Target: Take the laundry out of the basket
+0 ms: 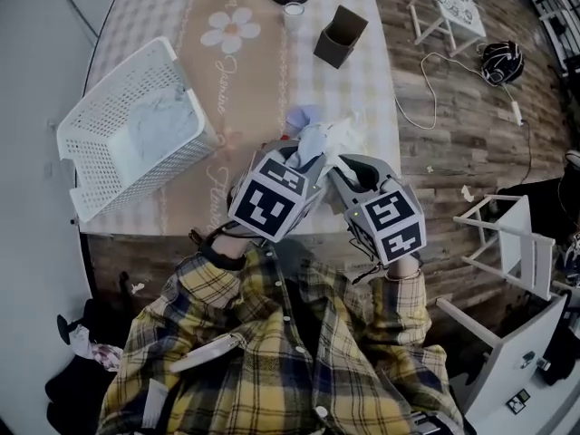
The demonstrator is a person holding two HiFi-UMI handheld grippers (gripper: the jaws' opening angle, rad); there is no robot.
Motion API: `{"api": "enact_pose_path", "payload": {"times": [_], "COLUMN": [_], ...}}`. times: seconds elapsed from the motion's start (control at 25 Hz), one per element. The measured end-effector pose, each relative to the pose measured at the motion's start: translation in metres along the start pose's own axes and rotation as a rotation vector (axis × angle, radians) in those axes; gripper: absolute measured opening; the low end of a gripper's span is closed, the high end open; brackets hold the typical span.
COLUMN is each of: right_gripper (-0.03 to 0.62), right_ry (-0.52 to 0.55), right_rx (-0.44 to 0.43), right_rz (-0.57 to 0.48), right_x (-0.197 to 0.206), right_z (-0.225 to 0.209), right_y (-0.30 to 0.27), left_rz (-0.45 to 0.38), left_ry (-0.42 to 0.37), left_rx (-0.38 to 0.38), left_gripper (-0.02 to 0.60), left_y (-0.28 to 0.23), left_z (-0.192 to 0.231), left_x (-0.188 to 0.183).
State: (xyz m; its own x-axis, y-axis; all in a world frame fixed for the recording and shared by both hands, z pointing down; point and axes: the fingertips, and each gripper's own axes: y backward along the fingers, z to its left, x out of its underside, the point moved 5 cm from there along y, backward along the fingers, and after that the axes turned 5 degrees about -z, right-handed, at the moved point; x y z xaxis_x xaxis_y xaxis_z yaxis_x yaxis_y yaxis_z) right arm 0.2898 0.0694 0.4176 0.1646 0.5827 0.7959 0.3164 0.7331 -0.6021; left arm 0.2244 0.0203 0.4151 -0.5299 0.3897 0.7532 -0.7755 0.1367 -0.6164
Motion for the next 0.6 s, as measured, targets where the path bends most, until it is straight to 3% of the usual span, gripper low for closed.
{"api": "enact_pose_path", "payload": {"times": [0.32,0.6], "right_gripper": [0.098,0.103], "right_ry": [-0.056,-0.055], "right_rx": [-0.07,-0.054], "right_rz": [0.104,0.146], "right_x": [0.061,0.094], "right_z": [0.008,0.013], "right_y": [-0.053,-0.083], "left_rz": [0.069,0.101], "left_ry": [0.121,0.142], "left_rx": [-0.035,-0.044], "left_gripper": [0.101,0.112], "left_y": [-0.027,-0.043], "left_z": [0.026,0.033], "left_x": [0.071,0.104]}}
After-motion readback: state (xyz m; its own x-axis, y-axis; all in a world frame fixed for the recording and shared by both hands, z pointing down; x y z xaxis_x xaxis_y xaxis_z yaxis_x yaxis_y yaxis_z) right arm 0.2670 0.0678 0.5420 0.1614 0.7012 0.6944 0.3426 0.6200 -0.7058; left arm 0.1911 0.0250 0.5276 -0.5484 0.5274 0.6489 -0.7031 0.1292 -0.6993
